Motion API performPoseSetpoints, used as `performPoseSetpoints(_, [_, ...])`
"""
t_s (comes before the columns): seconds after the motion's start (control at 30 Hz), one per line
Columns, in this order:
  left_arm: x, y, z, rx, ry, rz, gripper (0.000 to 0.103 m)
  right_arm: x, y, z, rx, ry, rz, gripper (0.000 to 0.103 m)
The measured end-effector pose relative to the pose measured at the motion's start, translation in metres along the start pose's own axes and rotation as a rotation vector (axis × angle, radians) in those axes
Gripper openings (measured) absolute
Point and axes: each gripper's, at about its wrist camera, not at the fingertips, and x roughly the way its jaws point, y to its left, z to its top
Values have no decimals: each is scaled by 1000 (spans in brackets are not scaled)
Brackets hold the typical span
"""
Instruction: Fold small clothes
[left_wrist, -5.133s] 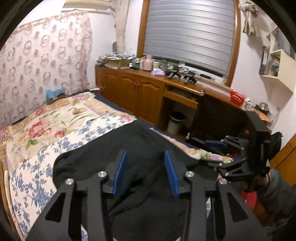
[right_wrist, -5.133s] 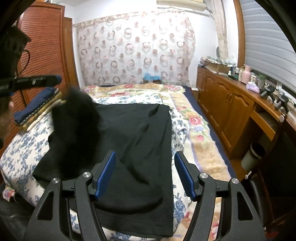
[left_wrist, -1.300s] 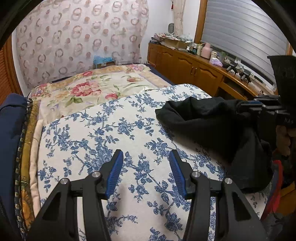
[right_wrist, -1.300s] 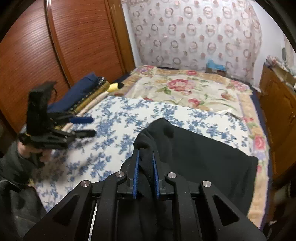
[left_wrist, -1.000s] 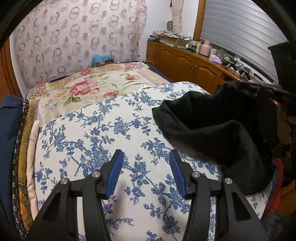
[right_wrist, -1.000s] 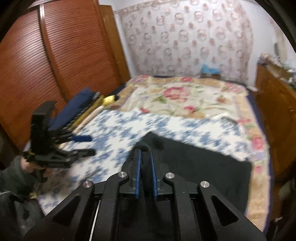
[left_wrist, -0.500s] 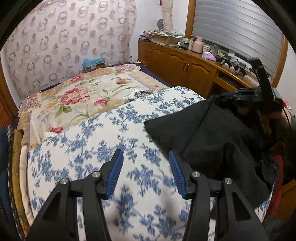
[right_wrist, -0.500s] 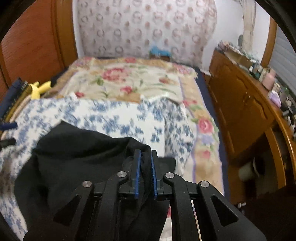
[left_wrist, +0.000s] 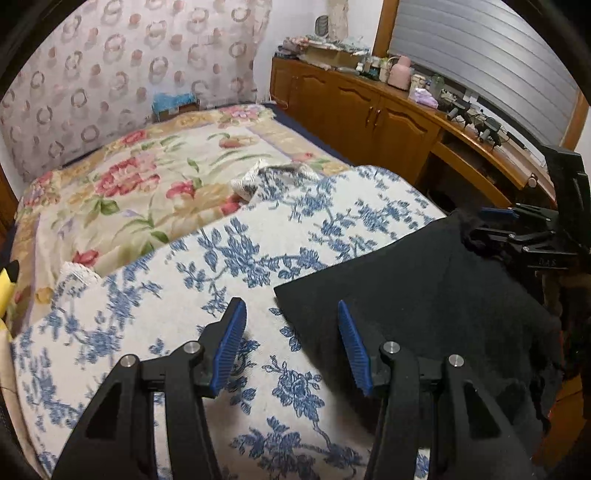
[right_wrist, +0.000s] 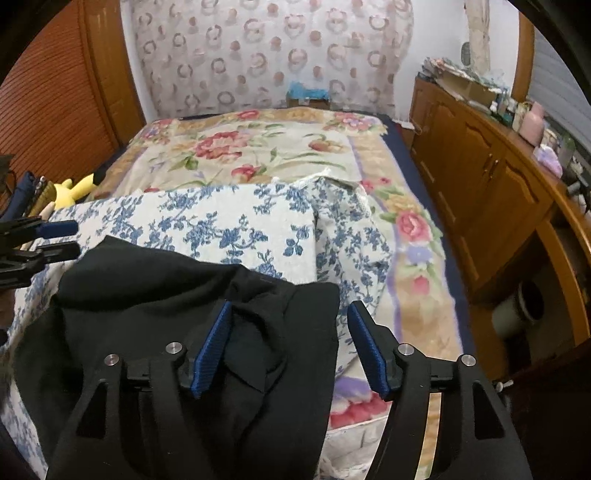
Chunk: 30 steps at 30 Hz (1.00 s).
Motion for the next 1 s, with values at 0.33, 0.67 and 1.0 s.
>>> performPoseSetpoints(0.33, [16, 4, -2, -32, 24, -44, 50, 21, -10, -6, 46, 37, 106, 69])
performPoseSetpoints(0.67, [21, -3, 2, -20, 21, -127, 6, 4, 17, -9, -85, -2, 131, 9])
performPoseSetpoints(1.0, [-35, -18, 10, 38, -88, -105, 3, -48, 24, 5, -72, -147, 104, 8])
